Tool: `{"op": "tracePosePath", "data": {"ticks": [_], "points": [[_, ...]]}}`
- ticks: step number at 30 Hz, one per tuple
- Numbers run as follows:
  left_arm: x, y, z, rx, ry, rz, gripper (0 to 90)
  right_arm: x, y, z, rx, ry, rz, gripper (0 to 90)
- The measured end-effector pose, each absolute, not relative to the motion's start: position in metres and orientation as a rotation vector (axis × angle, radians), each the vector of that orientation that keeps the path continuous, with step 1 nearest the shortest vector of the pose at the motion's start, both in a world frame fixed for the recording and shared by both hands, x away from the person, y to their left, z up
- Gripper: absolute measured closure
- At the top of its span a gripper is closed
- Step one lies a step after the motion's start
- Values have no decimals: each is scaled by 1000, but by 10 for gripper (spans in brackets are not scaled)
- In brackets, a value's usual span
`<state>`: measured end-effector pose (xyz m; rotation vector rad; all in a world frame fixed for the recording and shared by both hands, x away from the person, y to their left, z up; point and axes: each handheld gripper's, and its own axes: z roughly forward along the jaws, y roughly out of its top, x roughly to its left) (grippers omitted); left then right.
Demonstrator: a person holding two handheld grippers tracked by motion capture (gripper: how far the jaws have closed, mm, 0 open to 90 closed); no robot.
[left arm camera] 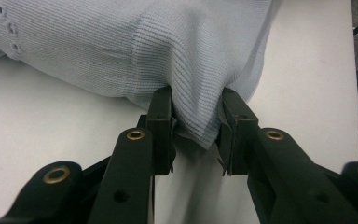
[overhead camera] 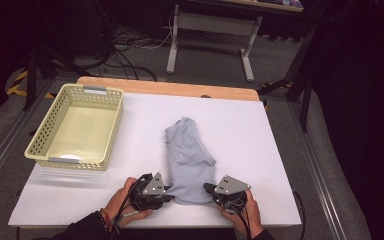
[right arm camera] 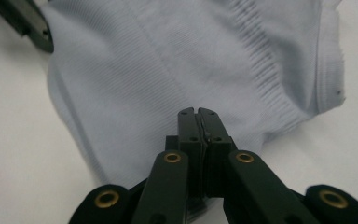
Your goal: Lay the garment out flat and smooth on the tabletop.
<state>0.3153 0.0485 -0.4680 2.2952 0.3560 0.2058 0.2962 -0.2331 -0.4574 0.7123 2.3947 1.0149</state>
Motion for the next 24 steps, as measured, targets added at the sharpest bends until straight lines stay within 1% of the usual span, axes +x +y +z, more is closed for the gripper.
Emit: {"op": "tracePosePath", "data": {"ticks": [4,7,10,24], "points": [[315,48,-468,2290,352,219,703,287,-242,-458,739,2391,1027,881],[313,48,-468,2292,356,229,704,279,-251,-460,780,2372,1061,860],[313,48,-468,2291,354,229,704,272,-253,-461,758,2369,1032,855],[313,48,-468,2292,356,227,704,276,-255,-461,773,2383,1058,852]]}}
